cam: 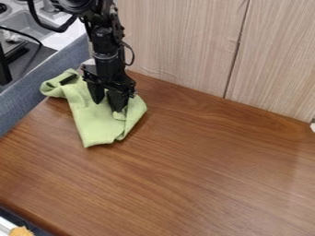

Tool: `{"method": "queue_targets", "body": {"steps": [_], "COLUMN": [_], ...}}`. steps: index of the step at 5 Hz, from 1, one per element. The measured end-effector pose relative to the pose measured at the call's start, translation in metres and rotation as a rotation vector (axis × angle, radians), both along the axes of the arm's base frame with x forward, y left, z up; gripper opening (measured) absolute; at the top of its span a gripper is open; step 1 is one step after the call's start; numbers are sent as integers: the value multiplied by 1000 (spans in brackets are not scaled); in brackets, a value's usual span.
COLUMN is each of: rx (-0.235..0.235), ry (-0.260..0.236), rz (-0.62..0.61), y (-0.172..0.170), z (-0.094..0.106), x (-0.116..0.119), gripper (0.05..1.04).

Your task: Unfold the cloth from top right to bottom left

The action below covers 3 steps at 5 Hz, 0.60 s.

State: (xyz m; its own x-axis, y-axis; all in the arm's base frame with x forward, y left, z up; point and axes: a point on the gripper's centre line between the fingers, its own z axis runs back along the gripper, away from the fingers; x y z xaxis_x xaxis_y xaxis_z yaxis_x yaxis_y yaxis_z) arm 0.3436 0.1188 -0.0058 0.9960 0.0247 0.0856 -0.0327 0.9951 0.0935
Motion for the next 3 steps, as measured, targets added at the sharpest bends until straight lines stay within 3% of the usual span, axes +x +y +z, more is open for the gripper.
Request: {"method": "queue_targets", "body": {"steps": [1,2,3], "rx": [11,19,22], "ry": [7,9,16], "rz": [10,10,8], "y": [-1,-3,-4], "z": [-5,-5,-7], "x": [0,0,0], "gripper": [375,172,74]}}
